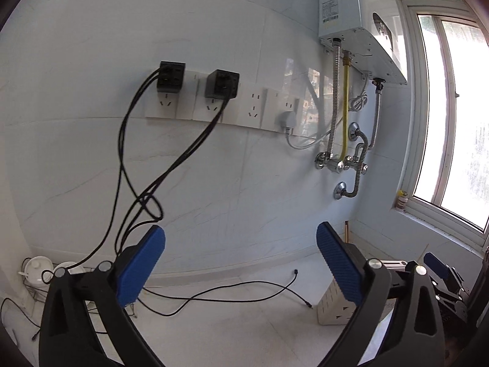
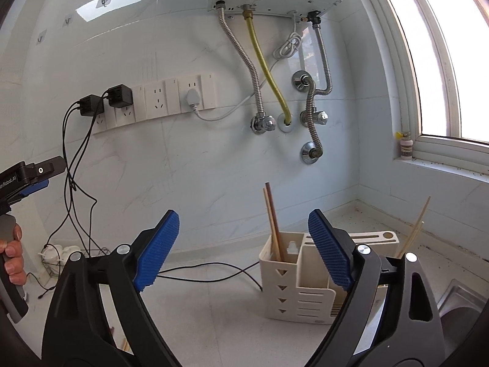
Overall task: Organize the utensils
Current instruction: 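Open both tools to release the chopsticks in the holder, then withdraw both open tools back toward the remaining chopsticks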
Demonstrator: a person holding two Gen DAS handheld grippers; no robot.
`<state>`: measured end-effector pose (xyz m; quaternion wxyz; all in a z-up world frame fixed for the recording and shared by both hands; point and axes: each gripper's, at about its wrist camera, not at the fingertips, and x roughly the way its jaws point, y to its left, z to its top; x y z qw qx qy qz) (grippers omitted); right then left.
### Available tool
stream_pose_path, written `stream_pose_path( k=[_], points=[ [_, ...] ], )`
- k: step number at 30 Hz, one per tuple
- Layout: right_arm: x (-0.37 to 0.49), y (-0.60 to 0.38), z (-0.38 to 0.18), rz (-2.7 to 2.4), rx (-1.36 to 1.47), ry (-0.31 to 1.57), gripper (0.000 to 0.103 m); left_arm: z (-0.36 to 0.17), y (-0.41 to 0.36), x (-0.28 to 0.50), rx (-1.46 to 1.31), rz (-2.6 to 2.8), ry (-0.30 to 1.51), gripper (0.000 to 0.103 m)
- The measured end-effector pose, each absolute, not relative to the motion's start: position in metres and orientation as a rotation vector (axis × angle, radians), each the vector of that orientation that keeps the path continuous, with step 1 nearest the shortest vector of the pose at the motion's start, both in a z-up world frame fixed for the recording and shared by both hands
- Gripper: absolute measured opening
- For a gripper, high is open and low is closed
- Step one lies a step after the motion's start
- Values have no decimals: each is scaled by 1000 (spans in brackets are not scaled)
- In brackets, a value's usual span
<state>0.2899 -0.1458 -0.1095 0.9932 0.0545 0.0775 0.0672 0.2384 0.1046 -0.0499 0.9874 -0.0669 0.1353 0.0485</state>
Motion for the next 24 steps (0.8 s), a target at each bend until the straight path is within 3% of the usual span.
stream_pose_path(
  k=[13,24],
  points=[
    [272,-84,-132,238,52,250,94,-104,179,164,-162,290,539,98],
    [273,-49,-155,315,27,373,94,-183,217,166,-309,344,864,98]
  ],
)
